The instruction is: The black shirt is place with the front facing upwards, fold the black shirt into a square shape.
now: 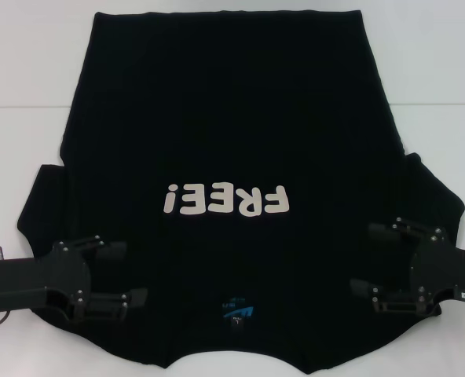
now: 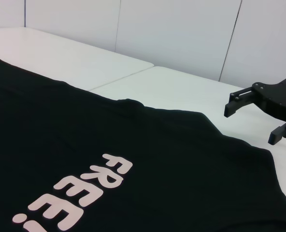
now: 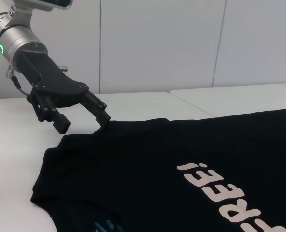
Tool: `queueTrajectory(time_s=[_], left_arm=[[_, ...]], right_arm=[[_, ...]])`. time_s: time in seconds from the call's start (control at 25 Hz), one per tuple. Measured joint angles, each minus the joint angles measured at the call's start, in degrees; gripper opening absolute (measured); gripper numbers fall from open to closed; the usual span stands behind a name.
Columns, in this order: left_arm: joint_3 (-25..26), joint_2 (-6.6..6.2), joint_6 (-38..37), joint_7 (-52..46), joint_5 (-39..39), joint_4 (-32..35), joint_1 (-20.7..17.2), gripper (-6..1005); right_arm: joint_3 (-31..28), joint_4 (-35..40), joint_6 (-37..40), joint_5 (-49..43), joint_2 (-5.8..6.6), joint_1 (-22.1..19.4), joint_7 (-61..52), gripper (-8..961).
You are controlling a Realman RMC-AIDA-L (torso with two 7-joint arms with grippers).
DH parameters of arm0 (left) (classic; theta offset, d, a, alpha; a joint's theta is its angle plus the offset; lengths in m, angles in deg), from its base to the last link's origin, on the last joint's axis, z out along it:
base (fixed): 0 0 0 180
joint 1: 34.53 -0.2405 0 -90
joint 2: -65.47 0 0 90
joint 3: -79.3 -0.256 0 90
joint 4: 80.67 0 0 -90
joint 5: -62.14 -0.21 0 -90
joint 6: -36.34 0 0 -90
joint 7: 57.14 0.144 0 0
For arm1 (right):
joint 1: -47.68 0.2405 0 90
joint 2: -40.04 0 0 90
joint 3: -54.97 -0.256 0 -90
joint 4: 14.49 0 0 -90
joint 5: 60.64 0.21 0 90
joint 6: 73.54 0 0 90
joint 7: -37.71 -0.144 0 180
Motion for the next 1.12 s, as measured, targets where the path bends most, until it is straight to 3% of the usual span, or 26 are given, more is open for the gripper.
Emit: queueTrajectory(time_s=[0.64,0.72,0.84,1.04,1.12], left_arm=[[0.16,0.0,-0.36,-0.54,0.0,0.0,-0.06,919],[1.62,-0.16,-1.34,-5.08,0.0,-0.01,0.39,919],[4.84,-1.49,-3.06,-18.19,0.0,-0.39,1.83,919],[7.23,-6.53,-6.41,-41.8,-0.31,-2.49,4.3,919],[7.17,-7.64,-5.16,-48.32,-0.52,-2.47,4.5,920]], right_arm=[[0.21,-0.01,0.13,0.0,0.0,-0.17,0.0,940],[0.22,0.0,0.13,0.0,0.0,-0.17,-0.01,940],[0.14,0.0,0.19,0.0,0.0,-0.17,-0.34,940],[0.18,0.18,0.4,0.0,0.0,-0.18,-1.72,941],[0.26,0.31,0.52,0.0,0.0,-0.18,-2.0,941]])
